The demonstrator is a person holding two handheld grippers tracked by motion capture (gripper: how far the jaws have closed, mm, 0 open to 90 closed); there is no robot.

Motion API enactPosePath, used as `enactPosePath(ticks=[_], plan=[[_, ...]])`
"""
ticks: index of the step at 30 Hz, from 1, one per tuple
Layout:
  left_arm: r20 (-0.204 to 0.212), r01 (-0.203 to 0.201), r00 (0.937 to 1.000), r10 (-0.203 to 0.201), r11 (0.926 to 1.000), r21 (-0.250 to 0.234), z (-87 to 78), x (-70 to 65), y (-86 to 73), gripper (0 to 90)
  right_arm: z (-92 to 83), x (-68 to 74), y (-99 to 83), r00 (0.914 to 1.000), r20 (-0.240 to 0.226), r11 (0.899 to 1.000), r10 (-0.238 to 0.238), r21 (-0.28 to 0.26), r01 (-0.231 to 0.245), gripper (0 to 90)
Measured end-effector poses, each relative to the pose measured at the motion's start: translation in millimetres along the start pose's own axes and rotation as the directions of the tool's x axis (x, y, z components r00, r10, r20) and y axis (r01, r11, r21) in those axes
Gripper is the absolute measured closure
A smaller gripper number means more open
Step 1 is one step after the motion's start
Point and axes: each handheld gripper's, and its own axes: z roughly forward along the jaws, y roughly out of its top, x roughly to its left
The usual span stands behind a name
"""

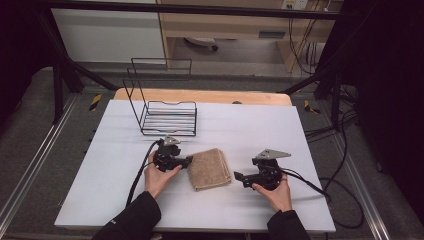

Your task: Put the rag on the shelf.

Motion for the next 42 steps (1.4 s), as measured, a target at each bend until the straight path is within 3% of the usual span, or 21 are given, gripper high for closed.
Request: enactPosePath(ticks=[5, 8, 14, 20, 26, 29, 34, 42], plan=[[0.002, 0.019, 0.9998, -0.019, 0.9993, 0.033, 7.6, -0.7, -0.6, 47.6, 1.9, -0.4, 0.0, 1.0000, -0.004, 1.000, 0.002, 0.003, -0.001, 6.4], [0.025, 0.051, 0.9984, -0.051, 0.9983, 0.029, 8.9, 0.5, -0.3, 55.6, 2.7, -1.4, 0.3, 1.0000, -0.002, 1.000, -0.008, -0.002, 0.008, 7.0], [0.040, 0.074, 0.9963, -0.076, 0.9968, 0.031, 11.5, -1.0, -0.3, 68.0, 9.7, -2.0, 8.7, 0.9999, -0.004, 1.000, 0.011, -0.004, -0.011, 9.9], [0.056, 0.102, 0.9930, -0.104, 0.9942, 0.033, 14.4, -1.8, -1.8, 73.0, 21.2, 0.6, 19.9, 1.0000, -0.003, 1.000, -0.001, 0.009, 0.001, 12.3], [0.050, 0.087, 0.9948, -0.089, 0.9958, 0.028, 15.0, -4.3, -2.9, 76.1, 42.3, 1.9, 37.3, 0.9998, -0.010, 1.000, 0.016, -0.013, -0.016, 14.8], [0.045, 0.077, 0.9959, -0.078, 0.9967, 0.025, 15.1, -5.3, -3.4, 76.4, 56.2, 1.9, 44.2, 0.9997, 0.001, 1.000, 0.026, 0.004, -0.026, 16.9], [0.046, 0.065, 0.9968, -0.065, 0.9977, 0.019, 15.5, -5.6, -4.0, 76.7, 82.3, 3.9, 56.0, 0.9995, 0.032, 0.998, 0.001, 0.056, -0.003, 27.8], [0.044, 0.049, 0.9978, -0.050, 0.9986, 0.017, 15.6, -5.9, -4.2, 77.0, 99.6, 4.2, 61.3, 0.9993, 0.037, 0.994, 0.008, 0.105, -0.012, 48.5]])
